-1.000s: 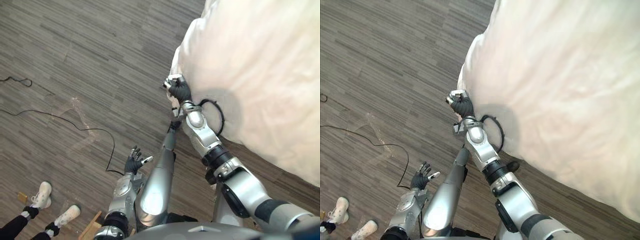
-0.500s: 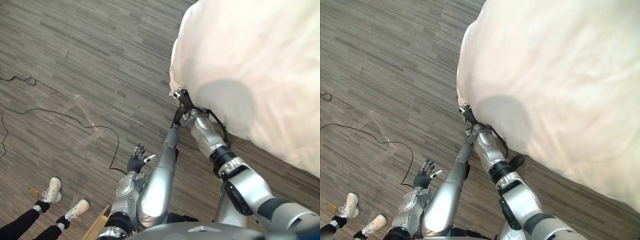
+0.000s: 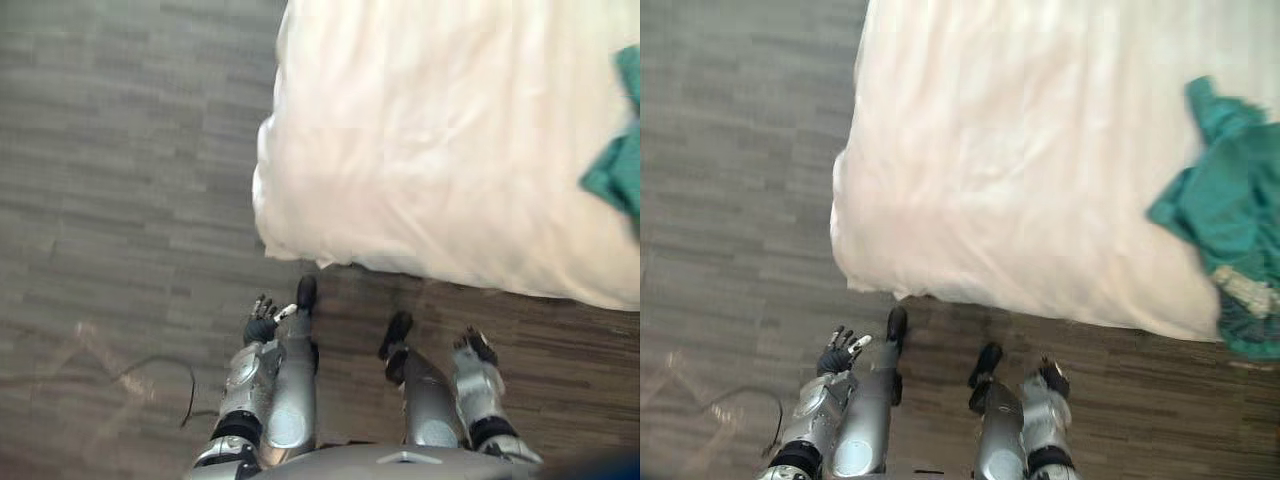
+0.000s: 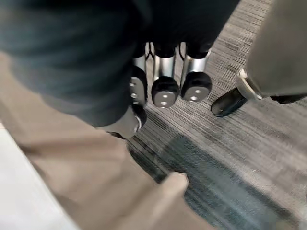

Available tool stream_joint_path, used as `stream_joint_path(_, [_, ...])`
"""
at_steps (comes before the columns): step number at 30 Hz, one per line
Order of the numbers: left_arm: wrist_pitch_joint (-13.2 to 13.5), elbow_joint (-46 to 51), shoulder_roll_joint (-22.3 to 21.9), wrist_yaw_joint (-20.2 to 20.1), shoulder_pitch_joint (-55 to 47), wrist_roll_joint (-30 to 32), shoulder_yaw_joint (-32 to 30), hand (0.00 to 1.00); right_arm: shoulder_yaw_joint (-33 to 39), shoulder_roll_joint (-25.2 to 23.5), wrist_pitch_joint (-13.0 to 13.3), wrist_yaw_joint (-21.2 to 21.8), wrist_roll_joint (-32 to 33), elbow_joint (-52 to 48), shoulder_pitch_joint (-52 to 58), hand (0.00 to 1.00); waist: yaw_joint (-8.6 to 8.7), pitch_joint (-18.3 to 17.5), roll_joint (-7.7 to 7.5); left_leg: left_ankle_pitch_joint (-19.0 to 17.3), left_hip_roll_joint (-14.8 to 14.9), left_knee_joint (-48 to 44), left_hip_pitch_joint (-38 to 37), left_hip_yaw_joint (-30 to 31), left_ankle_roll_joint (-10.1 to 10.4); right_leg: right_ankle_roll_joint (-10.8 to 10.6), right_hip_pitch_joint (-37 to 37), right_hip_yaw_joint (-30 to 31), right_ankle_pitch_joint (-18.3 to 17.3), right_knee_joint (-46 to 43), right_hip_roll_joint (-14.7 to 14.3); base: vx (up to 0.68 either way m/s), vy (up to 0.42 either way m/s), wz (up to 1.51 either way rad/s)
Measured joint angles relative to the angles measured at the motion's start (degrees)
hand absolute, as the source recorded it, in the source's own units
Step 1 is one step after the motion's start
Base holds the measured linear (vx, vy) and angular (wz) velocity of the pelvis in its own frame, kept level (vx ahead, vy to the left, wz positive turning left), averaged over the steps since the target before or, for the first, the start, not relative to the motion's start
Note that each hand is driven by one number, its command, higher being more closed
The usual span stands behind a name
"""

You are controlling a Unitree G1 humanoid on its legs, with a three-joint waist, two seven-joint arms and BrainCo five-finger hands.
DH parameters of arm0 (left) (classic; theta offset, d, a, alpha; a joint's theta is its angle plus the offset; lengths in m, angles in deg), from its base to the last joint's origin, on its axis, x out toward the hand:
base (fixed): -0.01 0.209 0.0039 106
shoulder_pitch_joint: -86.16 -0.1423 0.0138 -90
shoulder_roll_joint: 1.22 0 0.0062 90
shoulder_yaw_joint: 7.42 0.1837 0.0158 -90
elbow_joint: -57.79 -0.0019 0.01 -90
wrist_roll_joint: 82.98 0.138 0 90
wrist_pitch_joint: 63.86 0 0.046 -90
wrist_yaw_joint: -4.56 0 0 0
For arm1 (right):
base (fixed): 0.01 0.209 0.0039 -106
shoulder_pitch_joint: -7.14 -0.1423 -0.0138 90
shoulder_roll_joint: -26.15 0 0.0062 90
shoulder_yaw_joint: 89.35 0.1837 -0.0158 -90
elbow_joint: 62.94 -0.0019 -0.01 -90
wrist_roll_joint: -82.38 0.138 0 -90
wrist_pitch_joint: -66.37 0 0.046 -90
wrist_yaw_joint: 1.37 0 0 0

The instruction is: Tidy the bed and pick cloth on bed and put in laundry

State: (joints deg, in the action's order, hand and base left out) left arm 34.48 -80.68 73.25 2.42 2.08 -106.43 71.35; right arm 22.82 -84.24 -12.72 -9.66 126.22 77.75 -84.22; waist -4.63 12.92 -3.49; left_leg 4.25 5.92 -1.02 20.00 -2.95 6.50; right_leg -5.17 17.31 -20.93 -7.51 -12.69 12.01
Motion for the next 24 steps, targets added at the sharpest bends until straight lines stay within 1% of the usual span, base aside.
stream_joint_path(1, [-0.31, -0.15, 0.13, 0.01, -0.21, 0.15, 0.02, 0.0, -0.09, 0.0, -0.27, 0.05, -0.01, -0.26, 0.59, 1.0, 0.5, -1.1, 0.12, -0.25, 0.13, 0.07, -0.97, -0.26, 0.07, 0.0, -0.99, 0.07, 0.0, 0.4, -0.15, 0.06, -0.037, -0.26])
stream_joint_path(2, [-0.48, -0.15, 0.22, 0.02, -0.63, 0.46, 0.12, 0.0, 0.06, 0.02, -0.55, -0.04, 0.02, -1.53, 1.24, 1.0, 0.95, -2.92, 0.34, -0.38, 0.25, 0.49, -2.66, -1.25, 0.16, 0.0, -2.23, 0.66, 0.0, 1.0, -0.33, 0.03, -0.023, -0.33])
stream_joint_path(3, [-0.51, -0.15, 0.37, 0.03, -0.87, 0.51, 0.67, 0.0, -0.01, 0.11, -0.58, -0.28, 0.0, -4.45, 1.36, 1.0, 1.07, -4.34, 0.81, -0.4, 0.4, 1.24, -4.09, -2.4, 0.16, -0.01, -2.87, 1.67, 0.2, 1.6, -0.56, 0.01, -0.015, -0.38])
stream_joint_path(4, [-0.53, -0.14, 0.55, 0.03, -0.96, 0.53, 1.11, 0.0, -0.13, 0.21, -0.58, -0.5, 0.01, -6.33, 1.37, 1.0, 1.2, -4.89, 1.14, -0.4, 0.55, 1.48, -4.65, -2.91, 0.16, 0.01, -3.21, 2.11, 0.55, 1.97, -0.79, 0.0, -0.006, -0.46])
stream_joint_path(5, [-0.56, -0.13, 0.94, 0.03, -1.11, 0.55, 1.69, 0.0, -0.87, 0.44, -0.57, -0.95, -0.05, -11.08, 1.27, 1.0, 1.33, -5.37, 1.82, -0.4, 0.88, 2.17, -5.92, -3.87, 0.15, -0.11, -4.08, 3.02, 1.36, 3.15, -1.34, -0.03, 0.001, -0.47])
stream_joint_path(6, [-0.55, -0.1, 1.37, 0.06, -1.69, 0.64, 1.99, 0.0, -2.82, 0.75, -0.45, -0.99, -0.21, -16.58, 1.24, 1.0, 1.6, -6.1, 2.18, -0.4, 1.22, 2.52, -6.46, -4.88, 0.15, -0.03, -4.21, 4.0, 2.27, 4.27, -1.86, -0.03, 0.003, -0.5])
stream_joint_path(7, [-0.56, -0.11, 1.58, 0.08, -2.1, 0.72, 2.01, 0.0, -3.9, 1.08, -0.4, -0.95, -0.25, -19.33, 1.23, 1.0, 1.67, -6.14, 2.22, -0.36, 1.36, 2.89, -7.13, -5.53, 0.1, -0.02, -4.49, 4.62, 2.67, 4.88, -2.09, -0.05, 0.007, -0.48])
stream_joint_path(8, [-0.6, -0.15, 1.87, 0.11, -3.28, 1.15, 2.11, 0.0, -6.68, 1.55, -0.31, -0.9, -0.51, -24.63, 0.57, 1.0, 2.15, -6.26, 2.38, -0.36, 1.54, 3.04, -7.97, -6.27, 0.09, 0.03, -5.21, 5.49, 3.48, 6.08, -2.49, -0.03, 0.006, -0.44])
stream_joint_path(9, [-0.64, -0.25, 1.89, 0.12, -4.62, 1.93, 2.23, 0.0, -9.11, 1.86, 0.37, -0.82, -1.95, -30.23, 0.41, 1.0, 2.28, -6.47, 2.38, -0.38, 1.68, 3.43, -9.01, -6.96, 0.1, -0.13, -6.28, 6.28, 4.49, 7.87, -2.97, -0.03, 0.007, -0.41])
stream_joint_path(11, [-0.64, -1.59, 1.99, 0.15, -6.73, 2.45, 2.27, 0.0, -12.73, 2.66, 1.52, -0.01, -4.75, -34.64, -0.64, 1.0, 2.26, -7.79, 2.01, -0.36, 1.81, 4.52, -10.13, -8.04, 0.07, -0.22, -7.04, 7.82, 6.03, 10.34, -3.67, -0.01, 0.012, -0.39])
stream_joint_path(12, [-0.68, -2.75, 2.12, 0.15, -7.13, 2.75, 2.29, 0.0, -13.75, 2.77, 1.76, 0.45, -5.11, -35.51, -1.18, 1.0, 2.29, -8.22, 1.87, -0.34, 1.81, 4.79, -10.4, -8.47, 0.05, -0.29, -7.27, 8.23, 6.51, 11.13, -3.84, 0.01, 0.027, -0.44])
stream_joint_path(13, [-1.11, -5.25, 2.42, 0.18, -8.07, 3.01, 2.81, 0.0, -16.45, 2.7, 2.08, 1.45, -6.44, -37.58, -2.87, 1.0, 2.43, -8.52, 1.6, -0.33, 1.34, 5.03, -11.32, -9.21, 0.03, -0.38, -8.38, 9.16, 7.73, 13.1, -4.0, 0.01, 0.027, -0.25])
stream_joint_path(15, [-1.46, -5.69, 2.48, 0.17, -8.59, 4.16, 3.9, 0.0, -18.42, 2.75, 2.2, 1.87, -6.89, -39.05, -3.71, 1.0, 2.79, -8.55, 1.66, -0.32, 1.09, 5.04, -11.4, -9.13, 0.02, -0.51, -8.94, 9.2, 8.32, 14.05, -3.99, 0.0, 0.014, -0.08])
stream_joint_path(17, [-1.6, -7.14, 2.55, 0.23, -8.68, 5.06, 4.64, 0.0, -23.53, 2.75, 2.44, 3.37, -7.02, -40.57, -5.37, 1.0, 2.95, -8.56, 1.67, -0.21, 0.69, 5.25, -11.88, -9.11, -0.13, -0.61, -9.94, 9.3, 9.38, 15.58, -4.04, 0.0, 0.0, 0.0])
stream_joint_path(19, [-1.59, -7.27, 2.88, 0.69, -8.66, 5.88, 5.65, 0.0, -27.08, 2.74, 2.52, 4.21, -7.01, -40.61, -6.85, 1.0, 2.91, -8.56, 1.73, 0.02, 0.44, 5.79, -12.35, -9.03, -0.47, -0.83, -10.42, 9.34, 9.84, 16.24, -3.99, -0.02, 0.006, 0.0])
stream_joint_path(21, [-1.59, -7.32, 3.61, 0.92, -8.58, 7.19, 7.6, 0.0, -30.98, 2.73, 2.5, 5.58, -7.0, -40.01, -10.62, 1.0, 2.67, -8.47, 1.88, 0.35, 0.03, 6.28, -12.41, -8.95, -0.92, -0.92, -10.5, 9.59, 10.49, 16.82, -3.77, -0.05, 0.02, 0.0])
stream_joint_path(22, [-1.58, -7.32, 3.74, 1.04, -8.57, 7.2, 8.14, 0.0, -31.83, 2.72, 2.52, 5.78, -7.0, -39.71, -11.77, 1.0, 2.45, -8.41, 1.96, 0.51, -0.1, 6.52, -12.41, -8.88, -1.08, -0.89, -10.46, 9.67, 10.6, 16.91, -3.71, -0.07, 0.031, 0.03])
stream_joint_path(23, [-1.48, -7.34, 3.89, 1.35, -8.43, 7.17, 8.79, 0.0, -33.26, 2.68, 2.59, 5.86, -6.97, -37.95, -15.77, 1.0, 2.01, -8.14, 2.23, 0.67, -0.31, 6.6, -11.71, -8.62, -1.27, -0.93, -9.77, 9.79, 10.86, 16.82, -3.49, -0.07, 0.028, 0.07])
stream_joint_path(24, [-1.43, -7.33, 3.92, 1.44, -8.15, 7.17, 8.93, 0.0, -33.75, 2.82, 2.59, 5.86, -6.98, -36.25, -19.14, 1.0, 1.95, -7.21, 2.5, 0.9, -0.47, 6.6, -11.32, -8.34, -1.45, -0.99, -9.58, 9.75, 11.12, 16.83, -3.35, -0.07, 0.029, 0.12])
